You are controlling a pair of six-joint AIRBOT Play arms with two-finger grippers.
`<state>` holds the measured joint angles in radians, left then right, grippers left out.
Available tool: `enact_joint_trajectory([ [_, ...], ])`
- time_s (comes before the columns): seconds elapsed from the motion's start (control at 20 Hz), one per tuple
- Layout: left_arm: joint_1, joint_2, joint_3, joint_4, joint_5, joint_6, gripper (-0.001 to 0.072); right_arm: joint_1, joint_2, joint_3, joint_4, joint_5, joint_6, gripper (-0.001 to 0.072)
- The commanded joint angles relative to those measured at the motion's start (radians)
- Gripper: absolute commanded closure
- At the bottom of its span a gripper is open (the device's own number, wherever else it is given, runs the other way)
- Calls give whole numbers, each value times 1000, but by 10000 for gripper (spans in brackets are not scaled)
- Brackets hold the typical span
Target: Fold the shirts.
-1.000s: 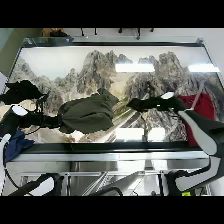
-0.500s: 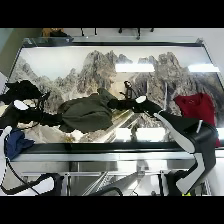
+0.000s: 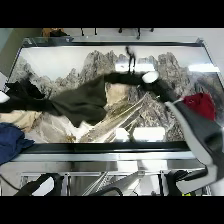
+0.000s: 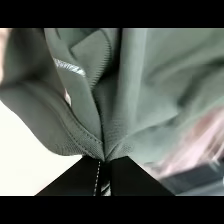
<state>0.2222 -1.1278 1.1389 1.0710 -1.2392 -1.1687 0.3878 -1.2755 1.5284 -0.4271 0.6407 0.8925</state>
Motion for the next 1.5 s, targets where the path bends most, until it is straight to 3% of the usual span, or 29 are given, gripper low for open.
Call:
enact_joint_trajectory([
  [0.0, 1, 164, 314, 0, -41, -29, 693, -43, 235, 120, -136, 65, -2, 701],
  [0.2, 1, 254, 698, -2, -105, -30, 693, -43, 457, 227, -325, 106, 51, 701],
  [0.4, 1, 288, 830, -21, -112, -60, 692, -43, 528, 277, -485, 118, 79, 701],
  [0.65, -2, 164, 577, -309, -156, -52, 692, -44, 313, 276, -840, 190, 270, 701],
  [0.85, -114, -16, 219, -232, -116, 14, 692, -90, 4, 275, -923, 265, 407, 684],
  [0.95, -166, -125, 57, -215, 5, 52, 688, -120, -145, 276, -923, 270, 483, 171],
  [1.0, -174, -187, 12, -216, 58, 55, 631, -137, -199, 276, -924, 279, 517, 152],
  [1.05, -173, -247, -4, -216, 75, 53, 227, -158, -228, 276, -923, 304, 557, 152],
  [1.1, -161, -306, -2, -217, 69, 45, 23, -182, -234, 276, -919, 334, 588, 152],
  [1.15, -141, -354, 14, -215, 37, 45, 22, -207, -226, 276, -919, 381, 598, 171],
  [1.2, -112, -400, 47, -215, -8, 42, 22, -230, -210, 276, -921, 443, 596, 289],
  [1.25, -82, -433, 80, -218, -48, 37, 22, -257, -188, 275, -920, 524, 596, 354],
  [1.45, 3, -493, 151, -216, -127, 26, 23, -299, -131, 205, -919, 821, 597, 351],
])
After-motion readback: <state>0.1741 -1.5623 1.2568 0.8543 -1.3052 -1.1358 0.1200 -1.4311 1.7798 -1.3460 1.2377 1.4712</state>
